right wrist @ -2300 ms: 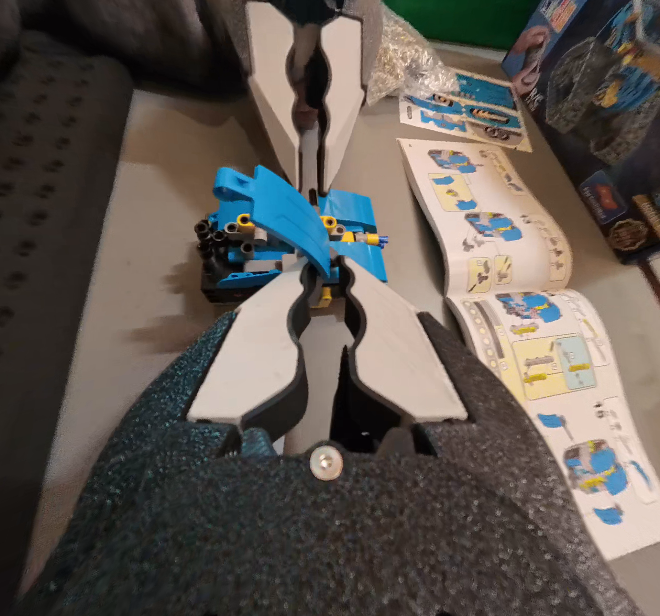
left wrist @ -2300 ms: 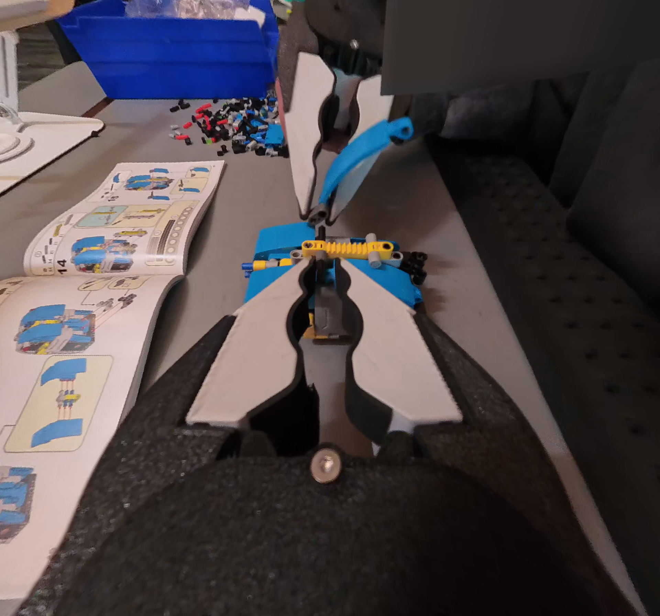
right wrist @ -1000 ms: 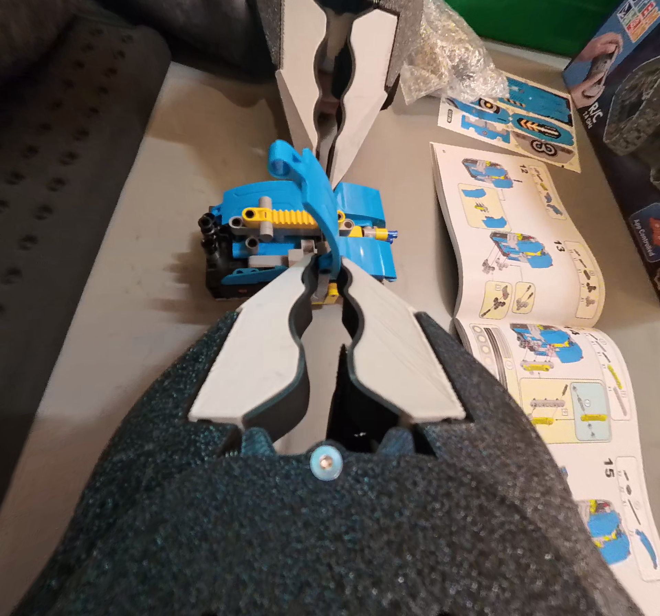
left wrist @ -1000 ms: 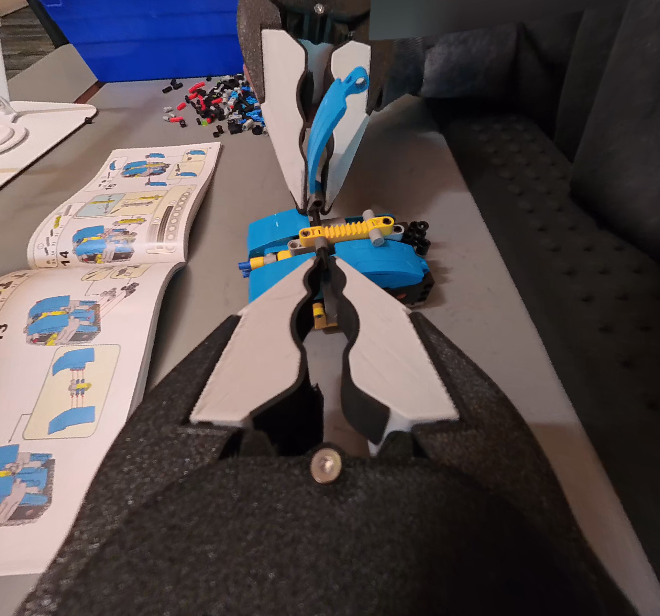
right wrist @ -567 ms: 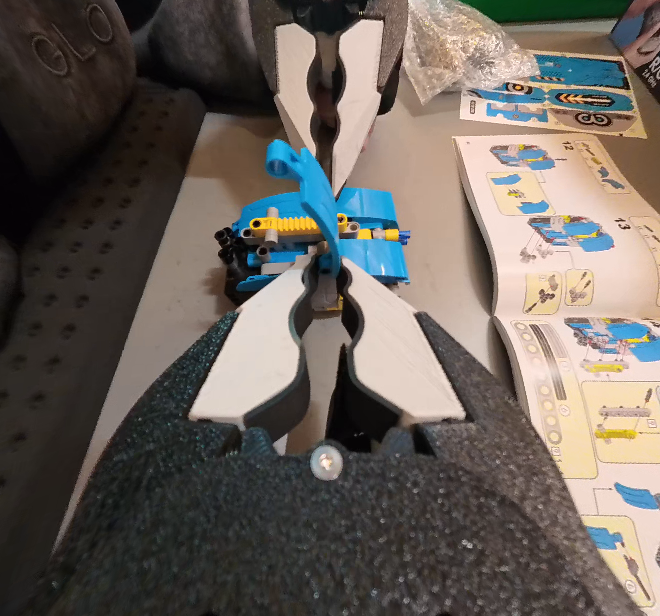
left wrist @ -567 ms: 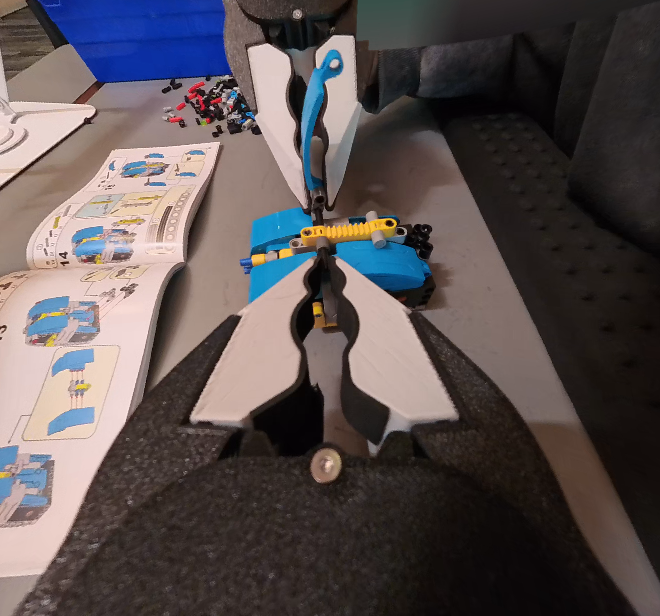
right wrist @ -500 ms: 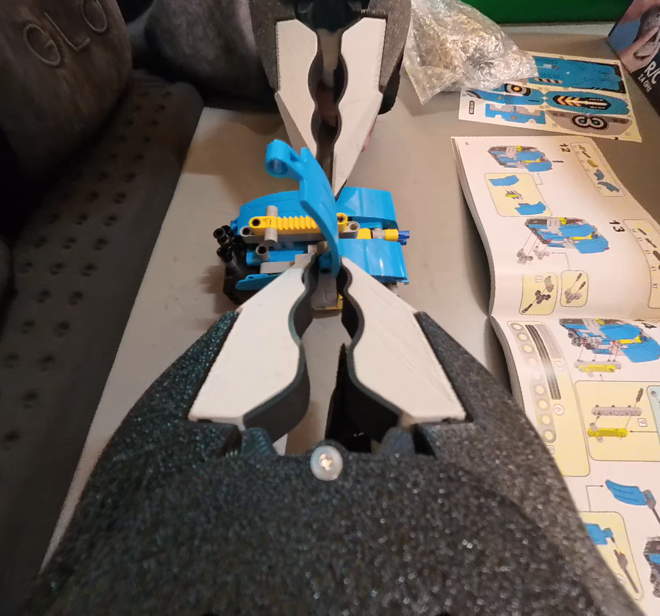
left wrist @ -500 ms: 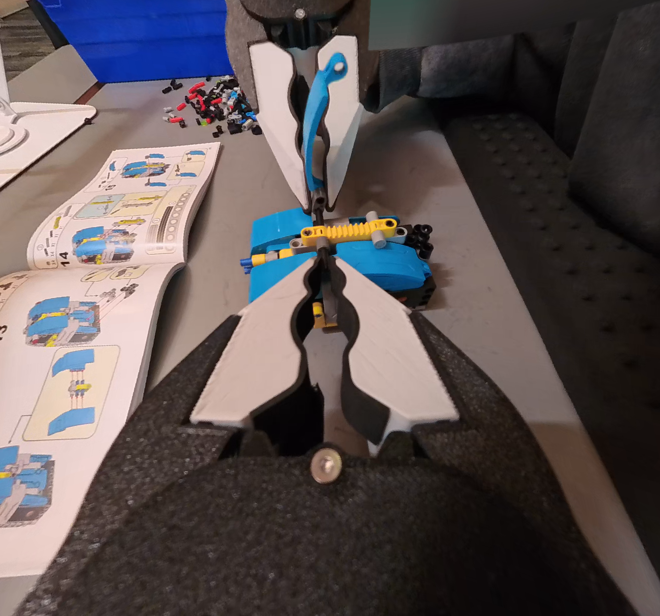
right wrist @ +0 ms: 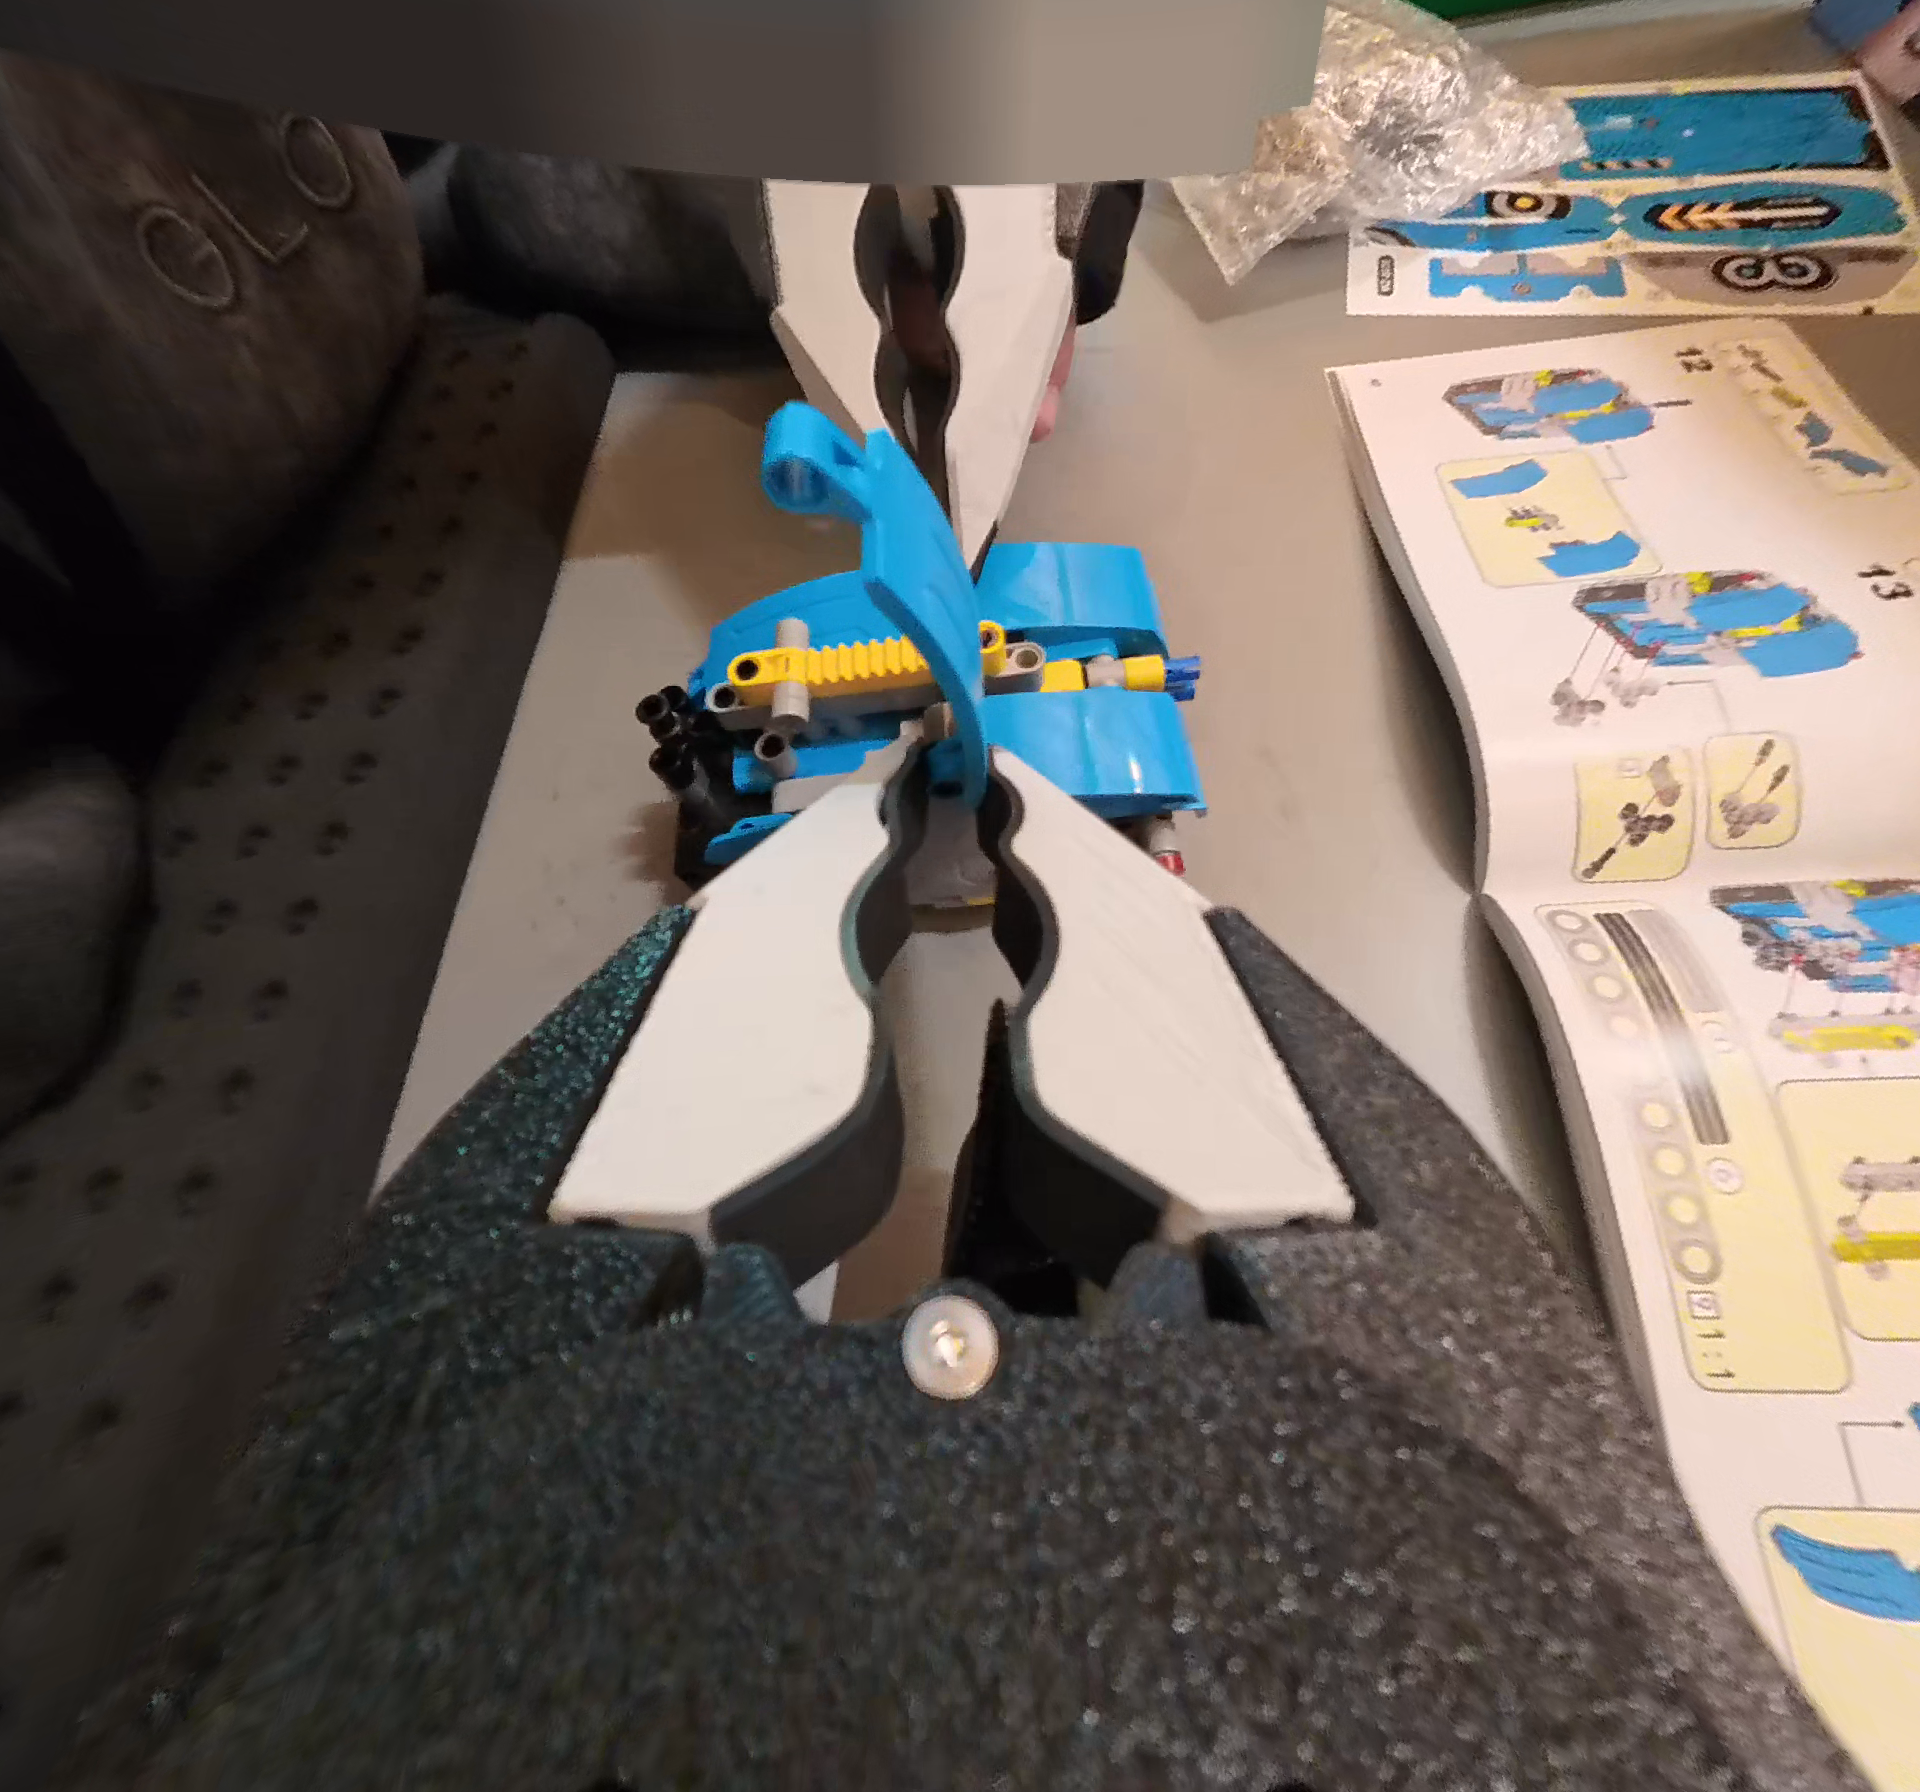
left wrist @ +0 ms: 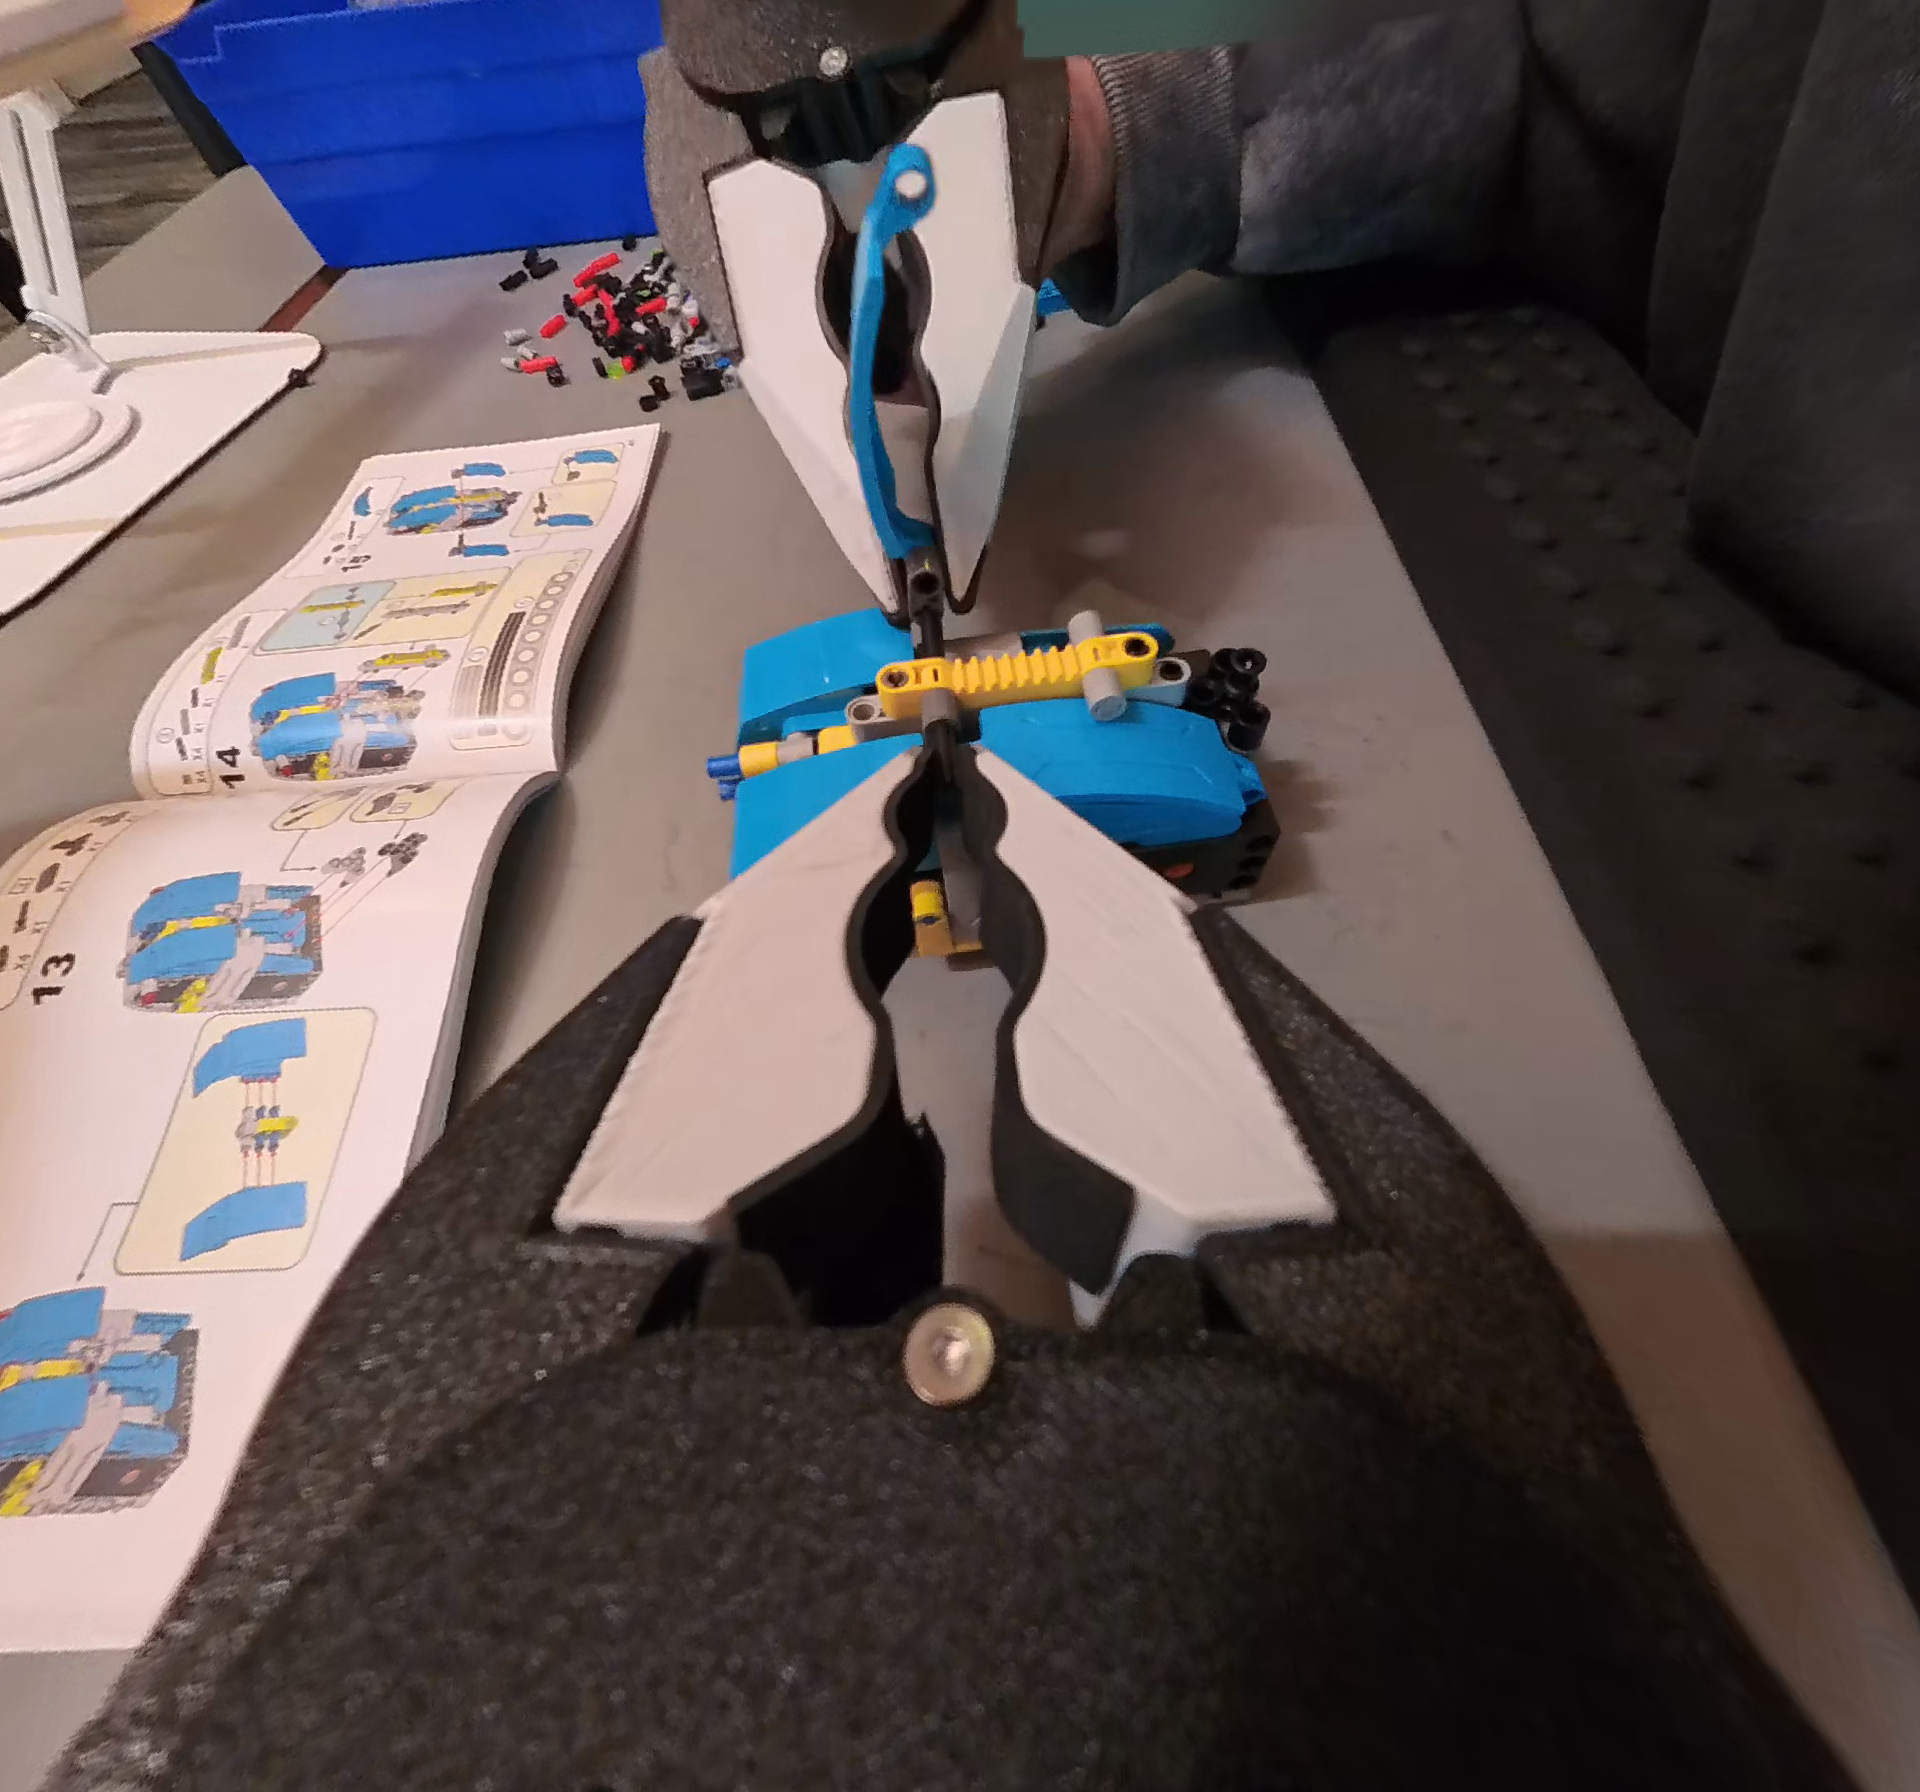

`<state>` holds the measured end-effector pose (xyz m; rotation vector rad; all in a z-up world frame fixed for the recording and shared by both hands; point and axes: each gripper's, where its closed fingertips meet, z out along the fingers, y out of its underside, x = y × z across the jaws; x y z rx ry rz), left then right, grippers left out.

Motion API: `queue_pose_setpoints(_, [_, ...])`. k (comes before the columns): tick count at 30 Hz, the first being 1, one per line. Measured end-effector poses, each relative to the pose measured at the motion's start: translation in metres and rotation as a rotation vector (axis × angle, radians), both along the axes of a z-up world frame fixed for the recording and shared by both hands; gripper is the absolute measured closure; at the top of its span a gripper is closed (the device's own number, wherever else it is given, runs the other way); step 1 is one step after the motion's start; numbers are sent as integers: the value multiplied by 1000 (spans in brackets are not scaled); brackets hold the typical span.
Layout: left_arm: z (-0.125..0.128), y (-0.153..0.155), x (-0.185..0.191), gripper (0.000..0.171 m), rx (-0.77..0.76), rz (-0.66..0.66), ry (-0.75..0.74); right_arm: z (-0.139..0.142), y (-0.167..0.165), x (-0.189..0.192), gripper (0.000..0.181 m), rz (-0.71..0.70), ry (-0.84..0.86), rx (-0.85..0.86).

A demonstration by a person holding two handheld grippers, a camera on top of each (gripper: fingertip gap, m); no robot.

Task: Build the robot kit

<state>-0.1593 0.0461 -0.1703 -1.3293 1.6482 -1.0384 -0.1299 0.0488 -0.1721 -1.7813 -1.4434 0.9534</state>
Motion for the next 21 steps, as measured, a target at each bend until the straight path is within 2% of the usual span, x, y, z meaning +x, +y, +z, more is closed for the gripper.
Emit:
queue_pose_setpoints(3, [0, 0, 0, 168, 4, 2, 0, 0, -1, 0, 174, 12, 12, -7])
queue_pose_setpoints(7, [0, 0, 0, 168, -5, 4, 2, -1, -1, 0, 174, 29, -55, 178])
queue_pose_setpoints(10, [0, 0, 1, 168, -11, 3, 2, -1, 0, 0, 174, 18, -49, 162])
queue_pose_setpoints(15, [0, -3, 2, 168, 14, 2, 0, -1, -4, -1, 175, 21, 7, 39])
queue_pose_setpoints(21, [-1, -4, 2, 168, 6, 2, 3, -1, -3, -4, 175, 22, -5, 105])
